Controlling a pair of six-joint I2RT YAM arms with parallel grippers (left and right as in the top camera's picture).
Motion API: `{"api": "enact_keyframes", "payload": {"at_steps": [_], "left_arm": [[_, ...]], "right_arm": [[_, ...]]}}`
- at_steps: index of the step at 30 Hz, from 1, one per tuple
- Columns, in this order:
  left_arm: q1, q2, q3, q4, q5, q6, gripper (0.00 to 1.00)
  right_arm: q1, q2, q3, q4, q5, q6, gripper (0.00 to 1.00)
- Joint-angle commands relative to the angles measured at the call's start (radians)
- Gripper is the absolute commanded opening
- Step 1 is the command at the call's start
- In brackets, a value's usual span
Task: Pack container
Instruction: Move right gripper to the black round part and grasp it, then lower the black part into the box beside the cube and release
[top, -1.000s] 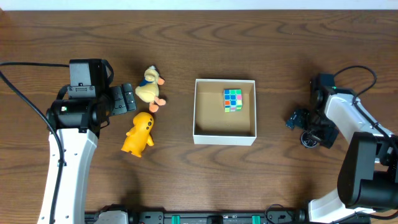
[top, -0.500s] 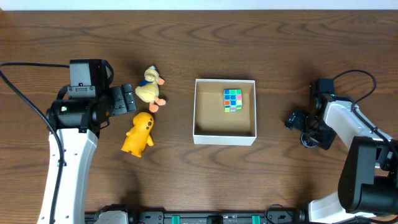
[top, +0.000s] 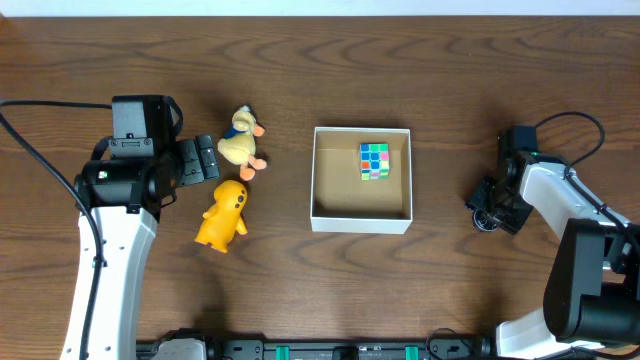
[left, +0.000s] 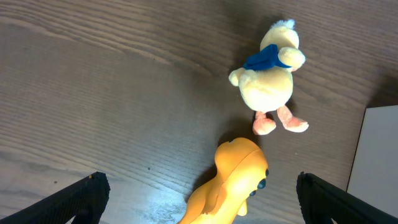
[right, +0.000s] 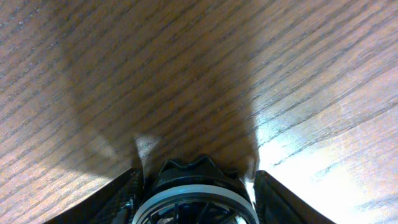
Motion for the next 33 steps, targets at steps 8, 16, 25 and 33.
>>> {"api": "enact_keyframes", "payload": {"at_steps": [8, 16, 25, 33], "left_arm": [[-0.003, 0.005, 0.021, -0.003, -0.001, 0.017, 0.98], [-0.003, 0.005, 0.021, -0.003, -0.001, 0.017, 0.98], [-0.003, 0.005, 0.021, -0.003, -0.001, 0.017, 0.98], [-0.003, 0.005, 0.021, -0.003, -0.001, 0.017, 0.98]], "right_arm": [[-0.003, 0.032, -0.031, -0.013, 0.04, 0.0, 0.51], [-0.002, 0.027, -0.026, -0.016, 0.037, 0.0, 0.4], [0.05, -0.083, 0.199, -0.175, 0.024, -0.079, 0.19], [0.292, -0.152, 0.526, -0.248, -0.045, -0.177, 0.01]]}}
